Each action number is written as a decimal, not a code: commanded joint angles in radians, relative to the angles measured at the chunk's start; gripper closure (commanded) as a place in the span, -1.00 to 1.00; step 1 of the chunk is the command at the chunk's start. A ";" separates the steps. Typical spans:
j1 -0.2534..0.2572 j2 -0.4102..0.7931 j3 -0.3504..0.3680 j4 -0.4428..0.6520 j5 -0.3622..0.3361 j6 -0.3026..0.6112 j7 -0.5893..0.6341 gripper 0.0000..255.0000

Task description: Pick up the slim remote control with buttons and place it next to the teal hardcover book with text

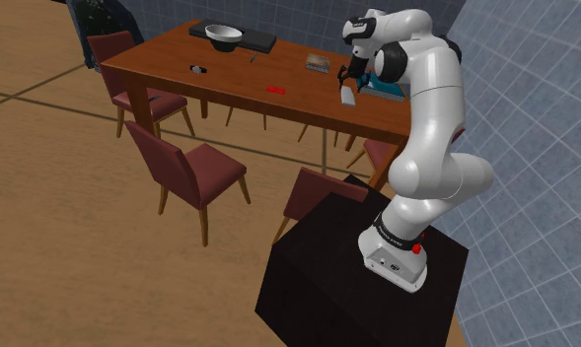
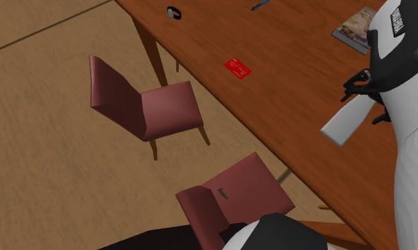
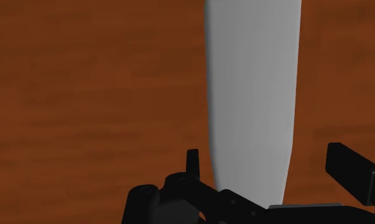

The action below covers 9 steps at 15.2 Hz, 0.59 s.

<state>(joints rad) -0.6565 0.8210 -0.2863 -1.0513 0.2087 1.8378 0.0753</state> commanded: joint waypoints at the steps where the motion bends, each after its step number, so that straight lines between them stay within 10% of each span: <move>1: -0.006 -0.010 -0.002 0.044 -0.003 -0.054 0.002 -1.00; 9: -0.009 -0.010 -0.002 0.071 -0.004 -0.081 0.005 -1.00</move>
<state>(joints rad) -0.6653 0.8106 -0.2888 -0.9807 0.2046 1.7575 0.0798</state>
